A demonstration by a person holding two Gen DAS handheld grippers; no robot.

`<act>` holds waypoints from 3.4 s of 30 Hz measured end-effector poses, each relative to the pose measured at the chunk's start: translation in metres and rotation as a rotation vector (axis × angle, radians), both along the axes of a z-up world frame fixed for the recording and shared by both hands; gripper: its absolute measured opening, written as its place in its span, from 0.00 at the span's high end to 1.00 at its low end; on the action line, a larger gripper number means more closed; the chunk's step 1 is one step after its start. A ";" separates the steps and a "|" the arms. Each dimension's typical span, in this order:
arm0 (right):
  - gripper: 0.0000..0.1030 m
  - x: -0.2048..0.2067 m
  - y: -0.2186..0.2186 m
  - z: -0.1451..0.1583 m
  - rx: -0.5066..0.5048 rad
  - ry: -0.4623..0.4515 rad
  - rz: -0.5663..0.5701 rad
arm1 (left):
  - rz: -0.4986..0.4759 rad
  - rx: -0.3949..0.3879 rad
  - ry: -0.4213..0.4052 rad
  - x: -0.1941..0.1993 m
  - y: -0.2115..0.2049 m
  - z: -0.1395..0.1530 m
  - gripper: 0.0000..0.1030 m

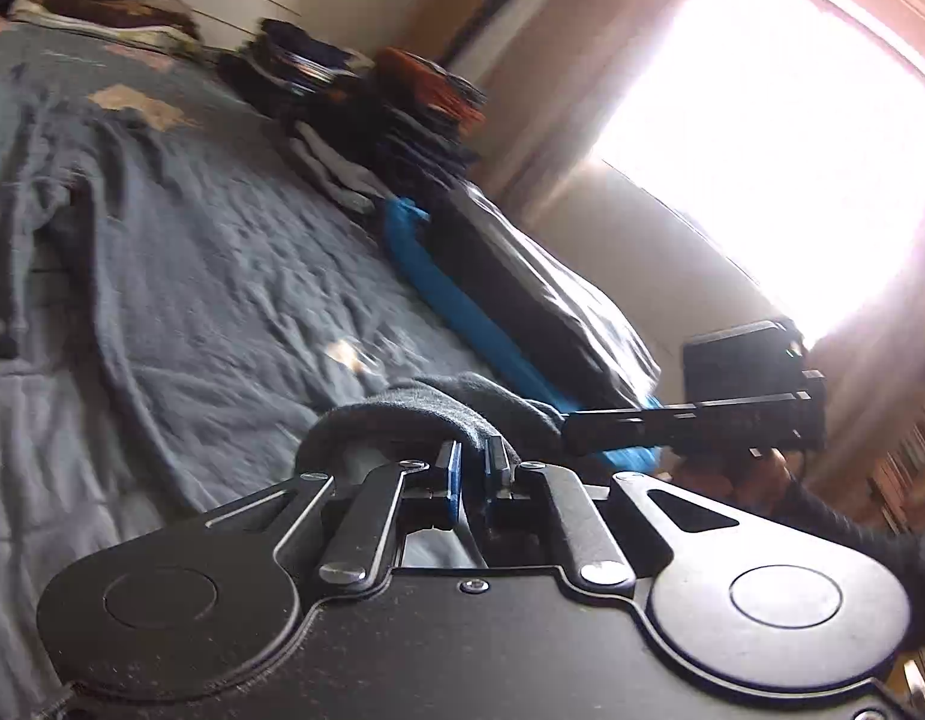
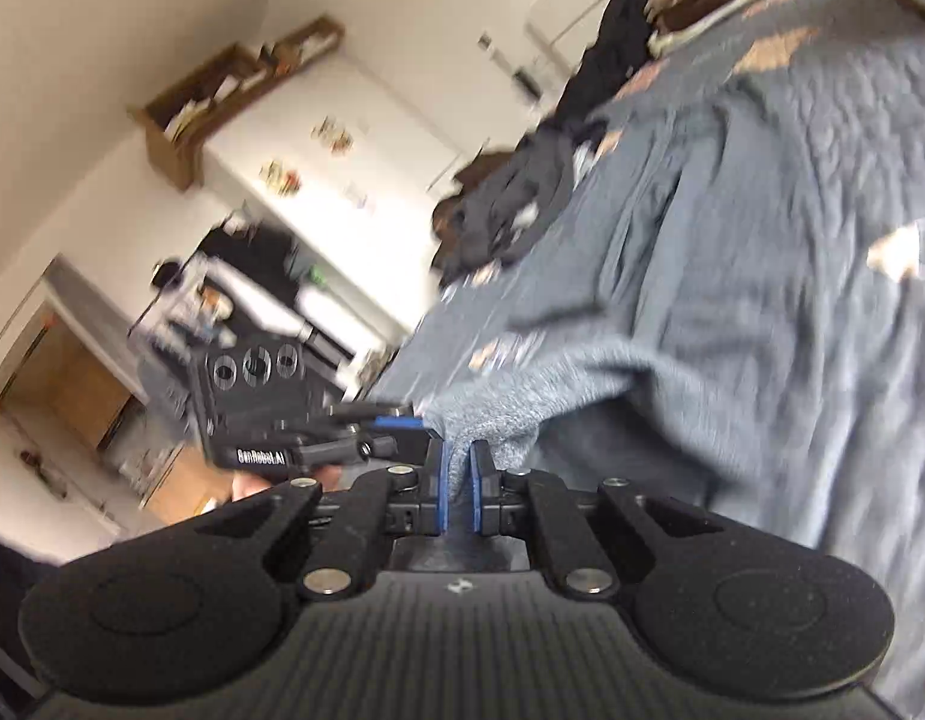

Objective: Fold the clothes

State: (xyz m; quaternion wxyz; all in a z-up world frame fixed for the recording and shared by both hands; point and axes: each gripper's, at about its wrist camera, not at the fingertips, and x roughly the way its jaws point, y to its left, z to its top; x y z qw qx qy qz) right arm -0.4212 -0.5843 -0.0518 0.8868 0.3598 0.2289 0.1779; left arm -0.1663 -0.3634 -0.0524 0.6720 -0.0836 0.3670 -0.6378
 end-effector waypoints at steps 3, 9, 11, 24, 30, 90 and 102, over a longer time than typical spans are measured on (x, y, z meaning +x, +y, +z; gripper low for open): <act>0.79 0.040 -0.038 -0.008 -0.037 0.013 -0.152 | 0.193 0.134 0.021 0.040 -0.008 -0.024 0.89; 0.44 0.069 -0.074 -0.051 -0.159 0.101 -0.347 | 0.223 0.196 -0.095 0.061 0.003 -0.009 0.64; 0.43 0.066 -0.060 -0.046 -0.331 0.076 -0.279 | 0.199 0.183 -0.153 0.057 0.006 0.003 0.51; 0.43 0.065 0.018 -0.036 -0.862 0.038 0.152 | -0.181 0.282 -0.886 -0.028 0.000 -0.005 0.52; 0.43 0.065 0.025 -0.036 -0.886 0.043 0.174 | -0.269 0.340 -0.989 -0.040 -0.011 -0.030 0.52; 0.91 0.181 -0.007 0.017 -0.651 -0.045 -0.004 | -0.009 0.043 -0.415 0.066 -0.045 0.008 0.46; 0.81 0.172 0.000 0.037 -0.713 -0.074 -0.022 | -0.067 -0.015 -0.325 0.083 -0.039 0.026 0.92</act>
